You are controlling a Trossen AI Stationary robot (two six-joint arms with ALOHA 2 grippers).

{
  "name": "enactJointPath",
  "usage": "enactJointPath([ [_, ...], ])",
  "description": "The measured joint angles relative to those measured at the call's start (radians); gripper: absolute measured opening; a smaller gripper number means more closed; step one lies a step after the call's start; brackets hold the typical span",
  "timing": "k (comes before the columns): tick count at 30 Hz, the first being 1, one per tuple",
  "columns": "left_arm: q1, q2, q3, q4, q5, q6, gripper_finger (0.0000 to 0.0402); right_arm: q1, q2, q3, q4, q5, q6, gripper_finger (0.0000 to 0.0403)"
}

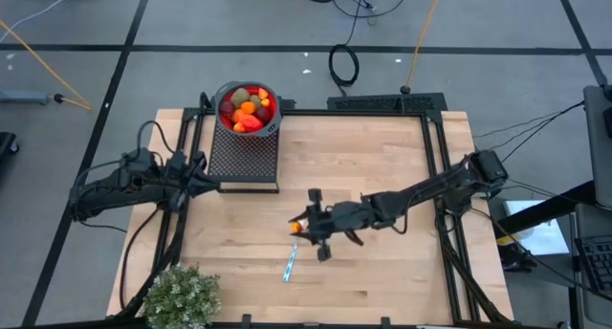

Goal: Pick & Place Fruit
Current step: Put the orange pear into the red strainer bowl on the shelf

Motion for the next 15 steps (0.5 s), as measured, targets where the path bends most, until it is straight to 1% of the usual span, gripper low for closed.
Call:
enactJointPath([
  [4,0.000,0.000,0.000,0.036,0.000,-0.050,0.0024,-0.034,-0.004,0.000,0.108,-0.003,-0.030,0.0137],
  [8,0.000,0.000,0.000,0.098,-0.002,-0.060,0.0024,-0.065,-0.005,0.000,0.203,-0.005,-0.089,0.0137],
  [15,0.000,0.000,0.000,0.211,-0.061,-0.062,0.0029,-0.114,-0.005,0.000,0.262,-0.008,-0.191,0.0137],
])
